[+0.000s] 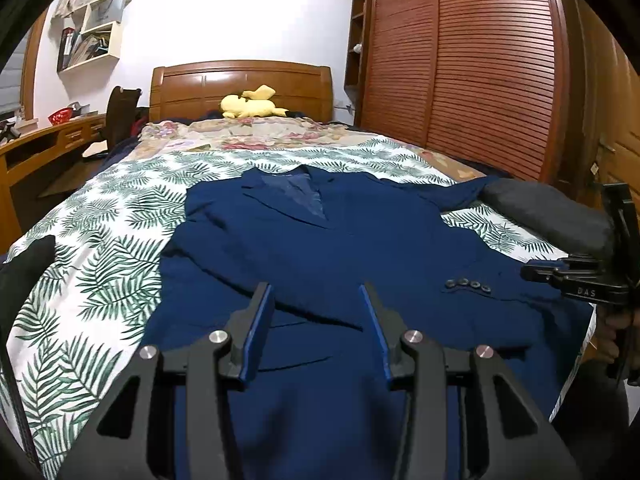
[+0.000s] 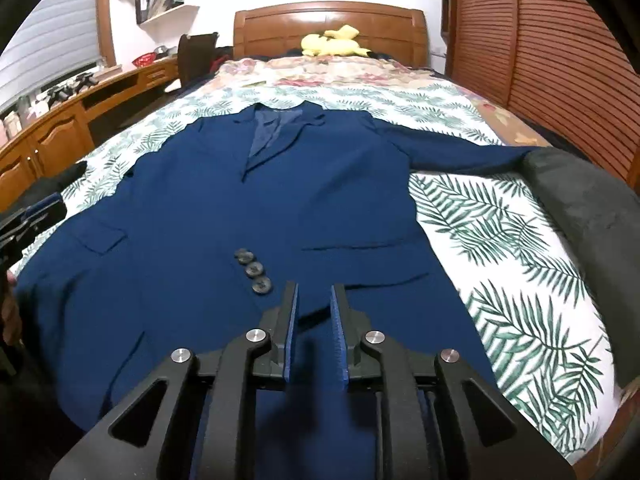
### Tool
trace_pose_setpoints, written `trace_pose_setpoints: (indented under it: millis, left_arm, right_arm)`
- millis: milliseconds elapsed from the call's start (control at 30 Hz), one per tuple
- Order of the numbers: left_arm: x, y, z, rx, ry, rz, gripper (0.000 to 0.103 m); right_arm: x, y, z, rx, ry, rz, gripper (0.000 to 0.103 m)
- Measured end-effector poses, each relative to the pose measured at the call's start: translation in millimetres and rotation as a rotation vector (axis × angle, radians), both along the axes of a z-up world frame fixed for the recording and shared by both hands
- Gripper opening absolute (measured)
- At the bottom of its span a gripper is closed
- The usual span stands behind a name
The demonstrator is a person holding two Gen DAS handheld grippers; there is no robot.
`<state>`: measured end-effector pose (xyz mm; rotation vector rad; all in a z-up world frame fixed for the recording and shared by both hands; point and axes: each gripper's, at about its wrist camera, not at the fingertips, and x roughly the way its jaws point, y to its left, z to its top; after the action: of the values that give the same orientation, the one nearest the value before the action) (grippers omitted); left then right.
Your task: Fold large clothes
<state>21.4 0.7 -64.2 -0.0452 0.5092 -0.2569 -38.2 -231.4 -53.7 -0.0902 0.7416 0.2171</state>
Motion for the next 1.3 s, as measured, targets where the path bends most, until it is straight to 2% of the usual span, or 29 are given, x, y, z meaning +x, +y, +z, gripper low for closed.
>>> trace_pose_setpoints:
  millis: [167, 233, 400, 533, 800, 900, 1033, 1300]
  left_arm:
    - [4.9, -12.3, -1.1, 0.007, 0.010, -0.019, 0.043]
    - [7.7, -17.2, -1.6, 0.003, 0.016, -0.030, 0.043]
    - [12.3, -27.7, -1.7, 0.007, 0.015, -0.036, 0.043]
    - [15.6, -33.7, -1.7, 0.010, 0.014, -0.043, 0.043]
    - [21.1, -41.0, -3.2, 0.015, 0.019, -0.056, 0.043]
    - [24.4, -43.2, -2.9, 0.013, 0.022, -0.058, 0.043]
    - [26.4, -45.4, -1.7, 0.013, 0.020, -0.063, 0.043]
    - [31.9, -49.0, -5.5, 0.022, 0.030, -0.079, 0.043]
  right_arm:
    - [-5.2, -7.1, 2.3, -0.002, -0.016, 0.006, 0.030]
    - [-5.6, -8.0, 3.3, -0.004, -0.022, 0.011, 0.038]
    - [3.2, -13.1, 4.8, -0.013, -0.024, 0.017, 0.040]
    - [19.8, -27.9, 12.5, -0.010, -0.026, -0.001, 0.047]
    - [79.6, -76.7, 28.4, -0.005, -0.032, -0.082, 0.057]
    - [110.8, -97.6, 28.5, -0.006, -0.011, -0.121, 0.057]
    - [157.3, -123.4, 21.2, -0.002, 0.051, -0.158, 0.057]
    - [217.6, -159.4, 1.5, 0.068, 0.096, -0.237, 0.057]
